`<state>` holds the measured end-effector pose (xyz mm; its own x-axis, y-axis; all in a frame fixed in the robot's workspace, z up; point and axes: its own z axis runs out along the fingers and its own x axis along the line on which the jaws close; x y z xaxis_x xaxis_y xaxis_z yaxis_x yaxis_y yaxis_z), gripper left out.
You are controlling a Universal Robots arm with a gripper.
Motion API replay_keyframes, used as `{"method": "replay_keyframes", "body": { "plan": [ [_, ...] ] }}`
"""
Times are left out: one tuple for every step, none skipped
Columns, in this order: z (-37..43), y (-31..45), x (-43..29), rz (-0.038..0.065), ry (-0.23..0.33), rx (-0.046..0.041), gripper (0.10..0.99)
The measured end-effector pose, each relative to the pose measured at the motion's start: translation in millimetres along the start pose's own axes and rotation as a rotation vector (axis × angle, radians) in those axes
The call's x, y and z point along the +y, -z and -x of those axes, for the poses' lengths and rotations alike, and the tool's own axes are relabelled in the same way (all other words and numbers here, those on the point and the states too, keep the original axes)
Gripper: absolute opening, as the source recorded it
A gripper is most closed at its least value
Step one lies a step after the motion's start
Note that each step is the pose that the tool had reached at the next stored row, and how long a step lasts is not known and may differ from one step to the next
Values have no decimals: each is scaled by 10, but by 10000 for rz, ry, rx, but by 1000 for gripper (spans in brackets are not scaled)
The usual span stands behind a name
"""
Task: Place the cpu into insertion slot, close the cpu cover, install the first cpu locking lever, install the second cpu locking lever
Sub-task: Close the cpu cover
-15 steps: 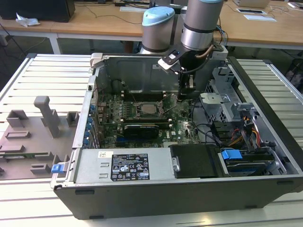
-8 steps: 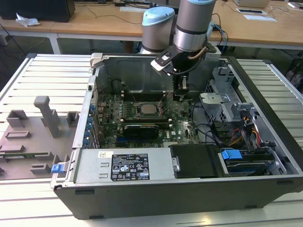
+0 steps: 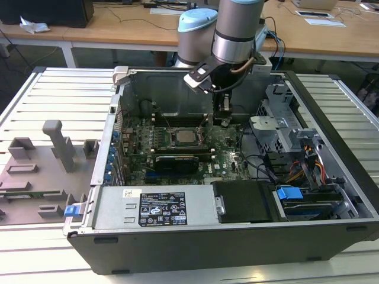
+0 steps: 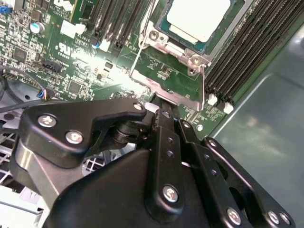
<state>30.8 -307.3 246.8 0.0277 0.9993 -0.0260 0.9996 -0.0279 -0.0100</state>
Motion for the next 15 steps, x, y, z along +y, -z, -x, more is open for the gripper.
{"method": "replay_keyframes", "body": {
  "plan": [
    [1, 15, 0, 1, -1, 0, 106],
    [1, 32, -1, 0, -1, 0, 106],
    [1, 41, -1, 0, -1, 1, 106],
    [1, 41, -1, 1, -1, 2, 106],
    [1, 41, -1, 1, -1, 3, 106],
    [1, 42, -1, 0, -2, 1, 106],
    [1, 42, -1, 0, -1, 0, 106],
    [2, 42, -5, 0, -3, 0, 106],
    [2, 43, -12, -2, -2, -1, 106],
    [2, 43, -21, -1, -1, -1, 106],
    [2, 42, -34, 0, -2, -1, 106],
    [3, 42, -46, 0, -1, 0, 106],
    [3, 42, -58, 0, -1, 0, 106],
    [3, 42, -68, 0, -1, 0, 106],
    [3, 42, -81, 0, 0, 0, 106]
  ]
}}
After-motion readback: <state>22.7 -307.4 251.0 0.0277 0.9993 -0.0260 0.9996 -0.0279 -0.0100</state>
